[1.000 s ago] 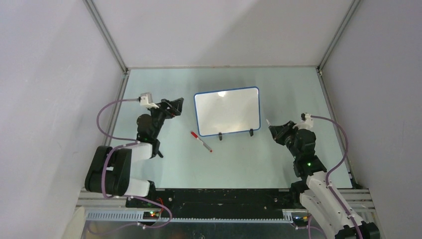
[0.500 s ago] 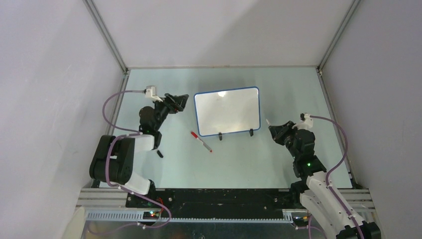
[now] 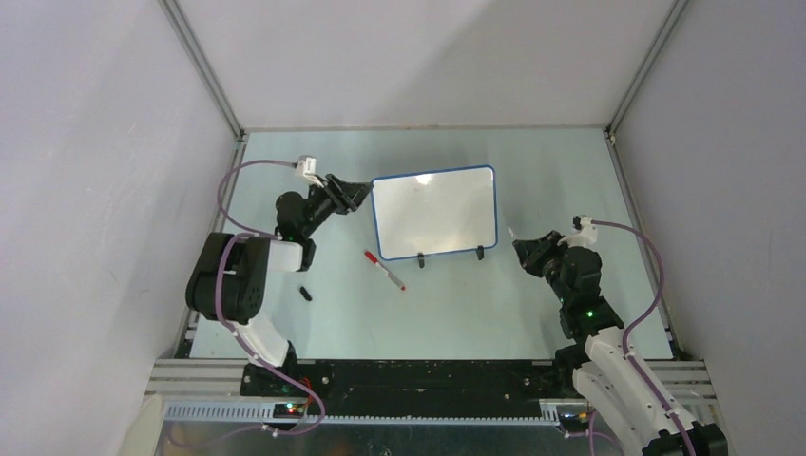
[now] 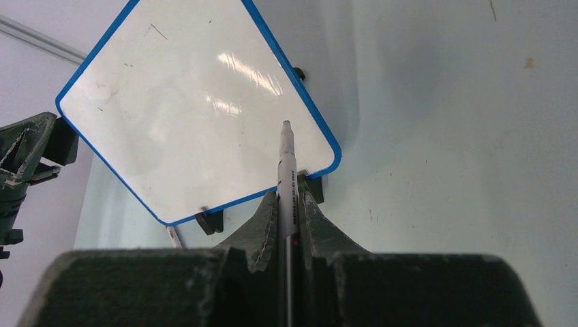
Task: Write a sentence on the whiteboard
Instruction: Hold the whiteboard on the whiteboard stand.
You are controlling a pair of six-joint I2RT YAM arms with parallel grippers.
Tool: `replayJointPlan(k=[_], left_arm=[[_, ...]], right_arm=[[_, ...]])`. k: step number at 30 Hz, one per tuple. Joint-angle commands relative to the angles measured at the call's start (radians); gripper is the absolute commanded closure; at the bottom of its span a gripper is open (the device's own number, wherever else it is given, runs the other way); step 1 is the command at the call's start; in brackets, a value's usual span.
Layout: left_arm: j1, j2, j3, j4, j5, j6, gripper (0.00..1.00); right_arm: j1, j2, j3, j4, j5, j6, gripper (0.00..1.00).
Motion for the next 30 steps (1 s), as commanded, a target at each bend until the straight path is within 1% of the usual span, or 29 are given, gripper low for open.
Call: replayJointPlan(k=[1,4,6,8,10,12,17,22,30], left_arm=[[-0.015,0.013,0.036,0.054,0.063,-0.018,0.41],[-0.02,0.023,0.049,0.055,0.082,-0.02,0.41],[-0.023,0.035,0.067,0.043,0.095,-0.023,0.46],[-0.025,0.052,0.089,0.03,0.125,-0.027,0.6],[-0.027,0.064,0.102,0.024,0.138,-0.033,0.66],[-0.026,0.062,0.097,0.026,0.134,-0.031,0.69],[-0.026,0.05,0.089,0.02,0.126,-0.019,0.69],[-0.027,0.058,0.096,0.022,0.129,-0.02,0.64],[-0.024,0.092,0.129,0.057,0.179,-0.053,0.66]], right_arm=[[0.005,-0.004,0.042,0.025,0.021,-0.017,1.0],[0.006,-0.006,0.042,0.025,0.019,-0.018,1.0],[0.006,-0.007,0.042,0.024,0.021,-0.02,1.0],[0.006,-0.008,0.043,0.023,0.021,-0.022,1.0],[0.007,-0.008,0.043,0.023,0.021,-0.022,1.0],[0.006,-0.011,0.042,0.022,0.023,-0.023,1.0],[0.01,-0.008,0.042,0.025,0.024,-0.024,1.0],[0.011,-0.008,0.042,0.023,0.027,-0.027,1.0],[0.012,-0.002,0.042,0.029,0.024,-0.027,1.0]])
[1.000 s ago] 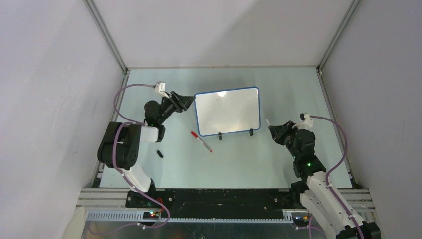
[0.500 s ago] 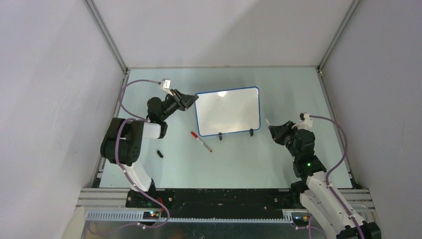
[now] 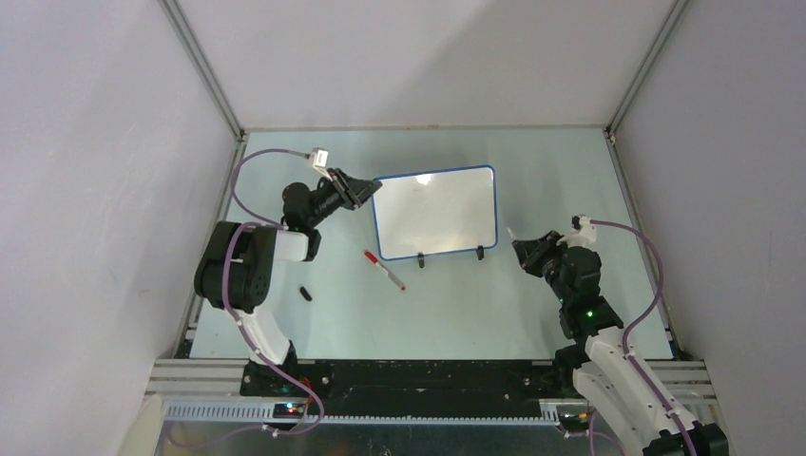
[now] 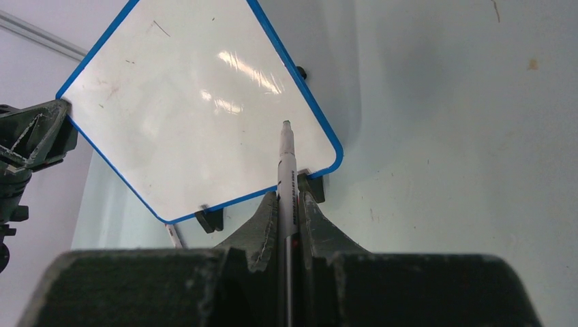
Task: Write a sentence on the whiteboard
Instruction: Hold the whiteboard on the whiteboard stand.
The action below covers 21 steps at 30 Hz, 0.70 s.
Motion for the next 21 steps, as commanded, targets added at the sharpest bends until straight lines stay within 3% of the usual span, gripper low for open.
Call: replayJointPlan(k=[1,4,9,15,21], left_arm=[[-0.002,0.013,0.03,0.056,0.043,-0.019,0.66],[0.002,0.042,0.041,0.123,0.085,-0.074,0.65],[0.04,0.14,0.065,0.374,0.154,-0.271,0.58],[0.048,0.183,0.112,0.388,0.203,-0.317,0.53],[0.049,0.186,0.116,0.388,0.211,-0.32,0.63]], right_arm=[[0.007,-0.002,0.041,0.03,0.021,-0.017,1.0],[0.008,0.003,0.041,0.033,0.018,-0.017,1.0],[0.01,0.007,0.045,0.031,0.013,-0.017,1.0],[0.009,0.008,0.046,0.029,0.014,-0.019,1.0],[0.012,0.01,0.048,0.028,0.015,-0.018,1.0]])
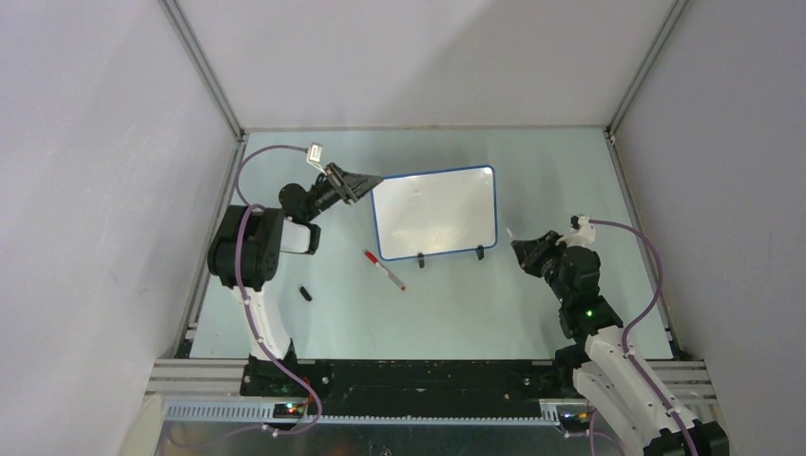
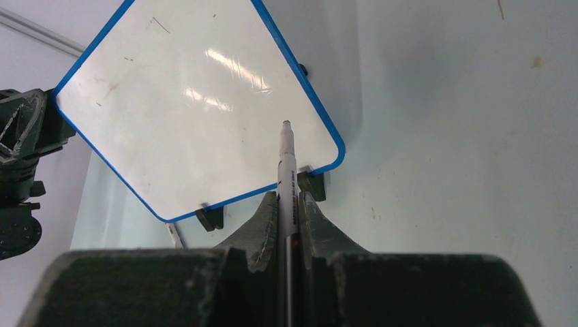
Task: Write a sentence on the whiteboard
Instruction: Hold the whiteboard on the whiteboard stand.
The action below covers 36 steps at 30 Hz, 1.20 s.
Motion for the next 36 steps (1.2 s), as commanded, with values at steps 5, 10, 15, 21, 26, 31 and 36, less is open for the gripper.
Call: replayJointPlan(k=[5,10,15,21,26,31,36], left_arm=[[0.003,-0.001,0.021,0.075,0.035,-0.02,0.68],[0.002,0.004,0.023,0.075,0.039,-0.027,0.66],[0.002,0.023,0.029,0.075,0.042,-0.048,0.66],[0.002,0.015,0.008,0.075,0.041,-0.048,0.66],[0.002,0.006,-0.006,0.075,0.039,-0.041,0.69],[0.001,0.007,-0.001,0.075,0.042,-0.042,0.8],[0.0,0.011,0.007,0.075,0.047,-0.04,0.92]], right_arm=[[0.006,0.002,0.046,0.028,0.015,-0.019,1.0],[0.01,0.007,0.047,0.031,0.015,-0.021,1.0],[0.012,0.009,0.051,0.027,0.016,-0.025,1.0],[0.014,0.005,0.051,0.022,0.022,-0.028,1.0],[0.016,0.006,0.052,0.021,0.021,-0.027,1.0],[0.022,0.003,0.054,0.021,0.025,-0.031,1.0],[0.033,0.009,0.081,-0.007,0.035,-0.039,1.0]])
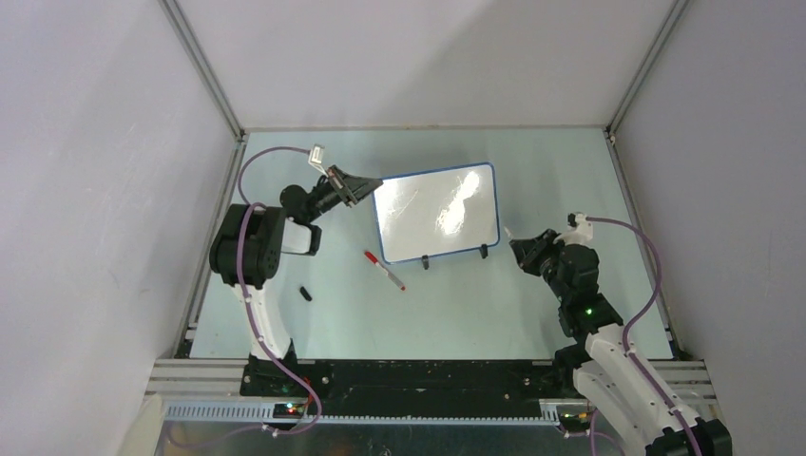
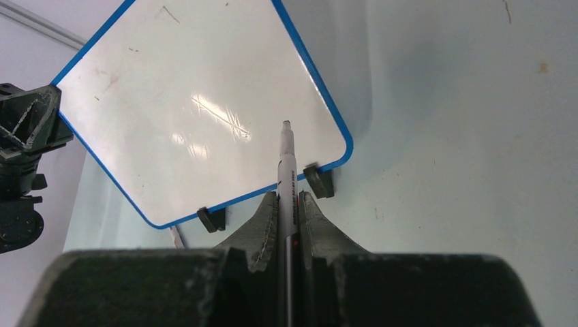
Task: Write a sentence on the whiteboard
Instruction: Hold the whiteboard on the whiteboard stand.
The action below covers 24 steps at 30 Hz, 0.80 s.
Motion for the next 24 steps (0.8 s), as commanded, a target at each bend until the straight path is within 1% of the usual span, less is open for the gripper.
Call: replayJointPlan(k=[1,3,8,13,15,16,17,18,19,20,22,24], left_arm=[[0.0,-0.008,0.014,0.057,0.017,0.0,0.98],[0.0,-0.006,0.017,0.057,0.019,-0.002,1.0],[0.0,-0.008,0.014,0.057,0.021,0.007,1.0],[0.0,-0.009,0.015,0.057,0.038,0.022,1.0],[0.0,0.0,0.028,0.058,0.052,0.017,0.95],[0.0,0.002,0.03,0.058,0.053,0.016,0.88],[-0.001,0.002,0.03,0.058,0.052,0.019,0.85],[-0.001,-0.003,0.026,0.058,0.052,0.021,0.78],[0.0,-0.004,0.024,0.057,0.049,0.025,0.75],[-0.001,-0.008,0.02,0.057,0.047,0.027,0.68],[-0.002,-0.012,0.017,0.058,0.043,0.031,0.6],[-0.001,-0.017,0.015,0.058,0.041,0.036,0.55]], right_arm=[[0.02,0.002,0.077,-0.001,0.029,-0.027,1.0],[0.033,0.019,0.108,-0.016,0.026,-0.035,1.0],[0.1,0.09,0.19,-0.045,0.015,-0.072,1.0],[0.242,0.163,0.282,-0.055,0.083,-0.149,1.0],[0.291,0.194,0.326,-0.075,0.121,-0.178,1.0],[0.318,0.204,0.351,-0.096,0.14,-0.192,1.0],[0.329,0.222,0.361,-0.115,0.155,-0.197,1.0],[0.346,0.229,0.377,-0.12,0.159,-0.205,1.0],[0.351,0.246,0.385,-0.127,0.16,-0.208,1.0],[0.361,0.254,0.402,-0.131,0.16,-0.212,1.0],[0.374,0.284,0.433,-0.14,0.159,-0.221,1.0],[0.391,0.317,0.474,-0.154,0.152,-0.235,1.0]])
